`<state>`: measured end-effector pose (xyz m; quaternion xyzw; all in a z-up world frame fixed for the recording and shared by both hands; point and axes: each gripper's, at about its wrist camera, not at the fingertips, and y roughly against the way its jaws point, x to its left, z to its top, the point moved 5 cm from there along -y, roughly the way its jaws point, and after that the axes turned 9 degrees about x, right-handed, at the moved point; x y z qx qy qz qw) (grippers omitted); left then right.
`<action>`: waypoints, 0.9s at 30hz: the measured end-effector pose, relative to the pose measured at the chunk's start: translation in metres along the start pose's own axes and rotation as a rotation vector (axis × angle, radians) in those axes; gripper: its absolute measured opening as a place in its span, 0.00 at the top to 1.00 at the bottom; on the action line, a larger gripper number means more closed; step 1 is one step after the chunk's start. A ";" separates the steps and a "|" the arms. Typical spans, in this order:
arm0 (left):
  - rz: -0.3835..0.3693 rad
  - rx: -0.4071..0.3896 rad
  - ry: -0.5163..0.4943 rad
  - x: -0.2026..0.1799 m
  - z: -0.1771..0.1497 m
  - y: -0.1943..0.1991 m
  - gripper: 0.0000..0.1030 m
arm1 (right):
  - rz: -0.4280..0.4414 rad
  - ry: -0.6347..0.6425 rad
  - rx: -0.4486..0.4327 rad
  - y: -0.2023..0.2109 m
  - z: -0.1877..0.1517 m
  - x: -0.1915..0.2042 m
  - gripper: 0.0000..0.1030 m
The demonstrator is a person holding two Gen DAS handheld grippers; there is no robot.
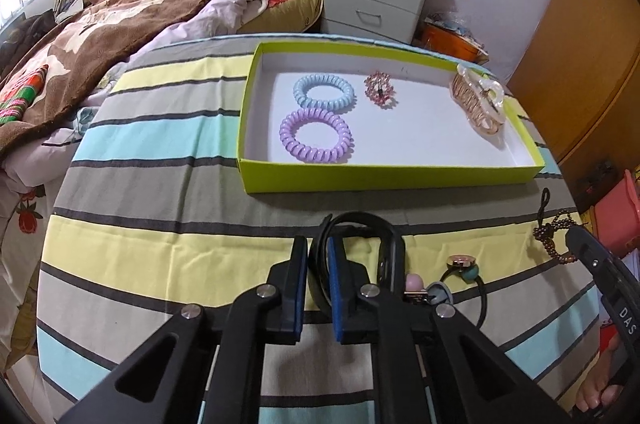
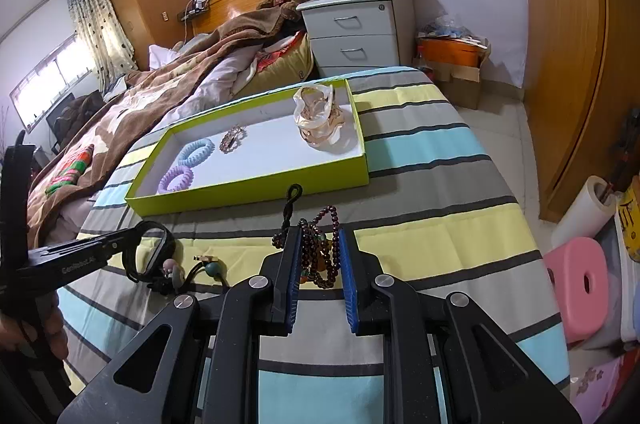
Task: Organize jewelry
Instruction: 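Grasp the black watch band with the left gripper while the right grasps the beaded bracelets, then carry the watch band and bracelets over the green box lid with both tools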
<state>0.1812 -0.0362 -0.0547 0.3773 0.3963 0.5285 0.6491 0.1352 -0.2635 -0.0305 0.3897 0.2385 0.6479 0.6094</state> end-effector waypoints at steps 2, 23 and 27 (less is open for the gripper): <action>-0.005 -0.009 -0.002 0.000 0.000 0.004 0.89 | -0.001 0.003 -0.002 0.001 0.000 0.002 0.82; -0.053 -0.102 -0.016 0.003 0.010 0.045 0.89 | 0.003 0.024 -0.045 0.015 0.015 0.018 0.82; -0.063 -0.118 -0.023 0.002 0.015 0.050 0.89 | 0.011 0.027 -0.050 0.014 0.023 0.022 0.82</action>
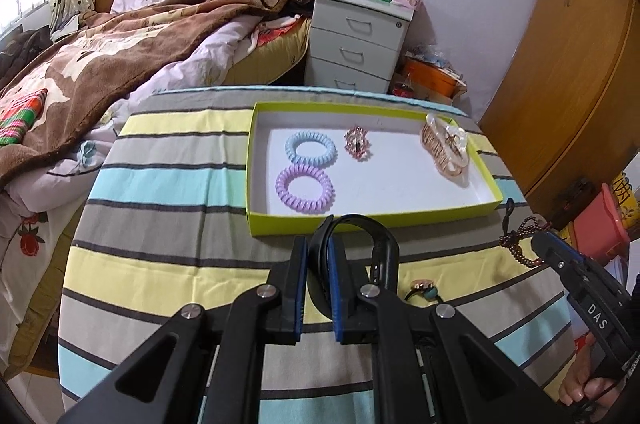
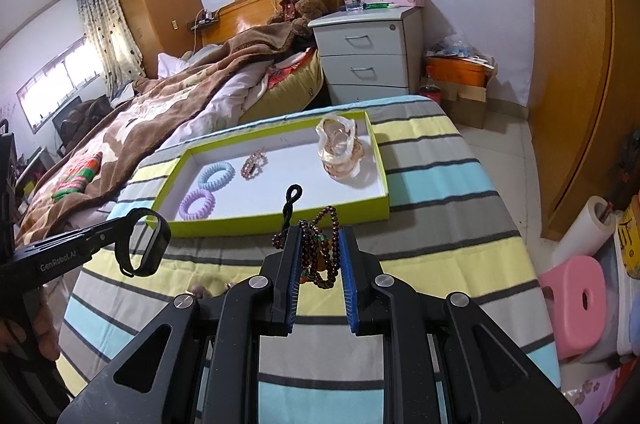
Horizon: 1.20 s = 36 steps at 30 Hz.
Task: Organize jewelry
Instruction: 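Carry the watch band and bracelets over the green box lid with both tools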
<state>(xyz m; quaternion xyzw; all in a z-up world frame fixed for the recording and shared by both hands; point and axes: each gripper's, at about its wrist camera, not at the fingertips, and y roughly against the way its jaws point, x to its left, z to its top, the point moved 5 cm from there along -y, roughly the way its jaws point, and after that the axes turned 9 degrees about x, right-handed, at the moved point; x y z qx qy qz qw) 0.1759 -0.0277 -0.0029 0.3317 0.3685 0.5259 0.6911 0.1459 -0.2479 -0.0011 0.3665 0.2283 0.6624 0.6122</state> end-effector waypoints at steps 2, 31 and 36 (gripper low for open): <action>-0.005 -0.006 -0.001 0.000 0.003 0.001 0.89 | 0.003 0.006 -0.005 0.000 0.006 0.003 0.82; -0.073 0.014 0.009 -0.016 0.057 -0.041 0.89 | 0.029 0.082 0.092 -0.091 0.097 0.030 0.82; -0.081 0.036 0.015 -0.020 0.060 -0.056 0.89 | 0.023 0.091 0.126 -0.111 0.102 0.032 0.82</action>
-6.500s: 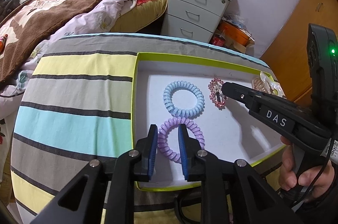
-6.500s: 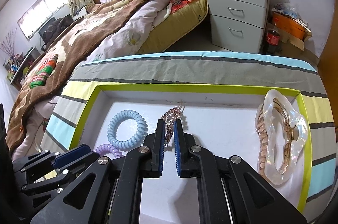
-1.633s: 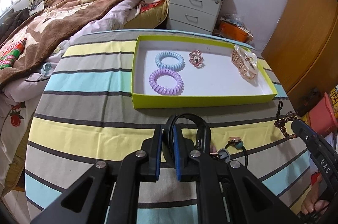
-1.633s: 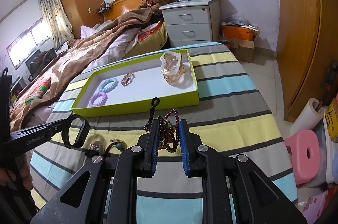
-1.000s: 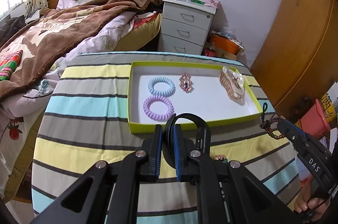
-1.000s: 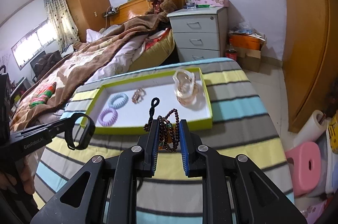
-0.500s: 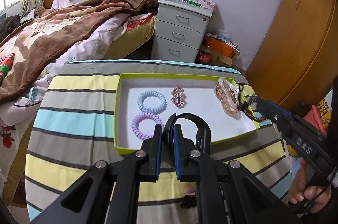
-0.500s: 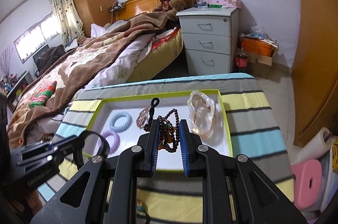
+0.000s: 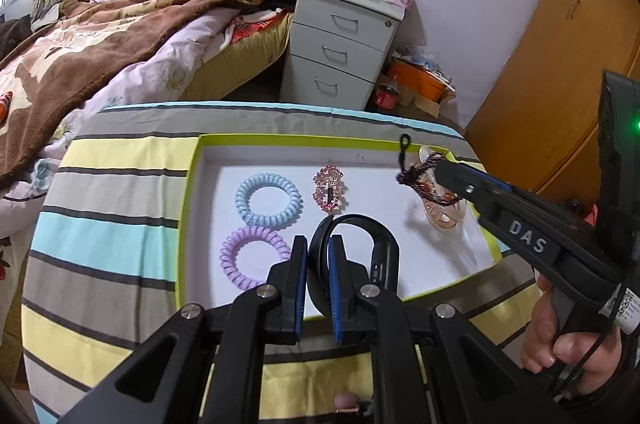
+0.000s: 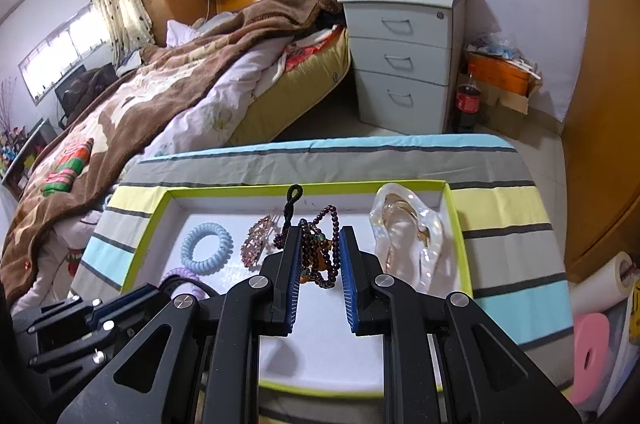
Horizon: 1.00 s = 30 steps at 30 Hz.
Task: Organize jewelry
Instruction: 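Carry the watch band and bracelets over the green box lid with both tools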
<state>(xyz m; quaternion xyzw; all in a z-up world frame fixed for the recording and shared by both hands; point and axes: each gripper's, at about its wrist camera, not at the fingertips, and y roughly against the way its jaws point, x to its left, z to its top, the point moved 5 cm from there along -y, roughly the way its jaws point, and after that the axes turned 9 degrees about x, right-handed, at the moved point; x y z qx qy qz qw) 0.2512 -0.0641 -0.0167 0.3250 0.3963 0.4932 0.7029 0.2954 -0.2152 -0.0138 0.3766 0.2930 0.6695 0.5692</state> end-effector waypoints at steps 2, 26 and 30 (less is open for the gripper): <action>-0.003 0.013 0.001 -0.001 0.002 -0.007 0.89 | -0.002 0.002 0.012 -0.007 0.003 0.000 0.82; 0.018 0.053 -0.001 0.001 0.007 -0.036 0.89 | -0.007 0.033 0.090 -0.046 0.010 0.002 0.82; 0.021 0.057 -0.003 0.002 0.005 -0.038 0.89 | -0.025 0.051 0.087 -0.047 0.010 0.004 0.82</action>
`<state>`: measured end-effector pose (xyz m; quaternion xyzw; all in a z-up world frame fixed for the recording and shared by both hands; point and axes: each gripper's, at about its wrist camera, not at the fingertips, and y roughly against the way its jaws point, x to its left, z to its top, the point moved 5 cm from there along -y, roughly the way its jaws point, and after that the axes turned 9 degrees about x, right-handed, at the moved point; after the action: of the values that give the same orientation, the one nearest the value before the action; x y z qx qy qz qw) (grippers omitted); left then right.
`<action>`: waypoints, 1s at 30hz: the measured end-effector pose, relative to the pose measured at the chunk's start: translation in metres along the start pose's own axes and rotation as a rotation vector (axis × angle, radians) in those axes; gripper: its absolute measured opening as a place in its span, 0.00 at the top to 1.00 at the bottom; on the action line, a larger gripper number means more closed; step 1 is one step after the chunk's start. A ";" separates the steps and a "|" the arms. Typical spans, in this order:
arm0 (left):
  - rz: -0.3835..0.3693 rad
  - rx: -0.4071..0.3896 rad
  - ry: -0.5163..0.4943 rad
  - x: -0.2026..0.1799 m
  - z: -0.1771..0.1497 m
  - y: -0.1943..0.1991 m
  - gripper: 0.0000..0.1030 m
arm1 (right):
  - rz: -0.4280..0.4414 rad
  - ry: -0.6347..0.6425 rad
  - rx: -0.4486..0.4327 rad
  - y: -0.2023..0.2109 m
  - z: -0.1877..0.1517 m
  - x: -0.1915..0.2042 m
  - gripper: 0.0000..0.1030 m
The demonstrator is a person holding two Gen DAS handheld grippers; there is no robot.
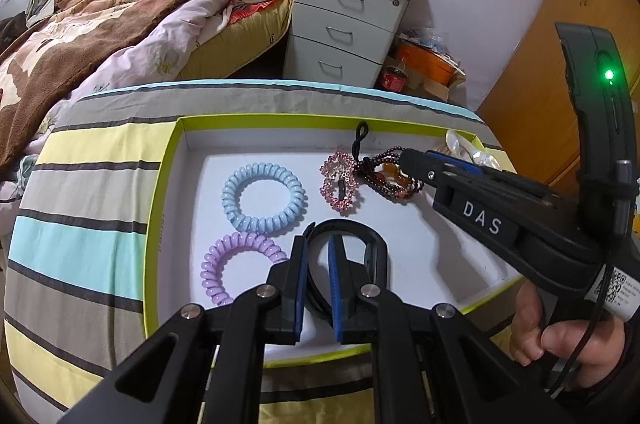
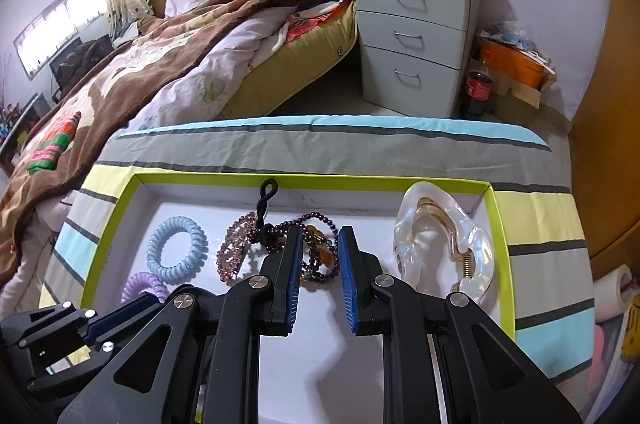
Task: Organize jewelry
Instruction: 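Carry the watch band and bracelets over the green box lid with both tools, then lower both items into the lid and open both grippers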
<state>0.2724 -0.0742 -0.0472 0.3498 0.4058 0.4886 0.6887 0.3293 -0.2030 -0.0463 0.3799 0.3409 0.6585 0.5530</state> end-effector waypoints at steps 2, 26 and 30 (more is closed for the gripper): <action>0.000 0.005 0.004 0.000 -0.001 0.000 0.89 | 0.000 0.002 0.000 -0.001 0.000 0.000 0.82; 0.005 0.004 0.004 -0.002 -0.003 0.004 0.71 | 0.001 0.005 -0.029 0.011 -0.003 0.003 0.78; 0.009 -0.004 0.002 -0.002 -0.005 0.009 0.69 | 0.002 0.002 -0.037 0.016 -0.005 0.003 0.78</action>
<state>0.2638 -0.0736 -0.0415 0.3500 0.4039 0.4927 0.6868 0.3172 -0.2024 -0.0344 0.3691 0.3288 0.6658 0.5589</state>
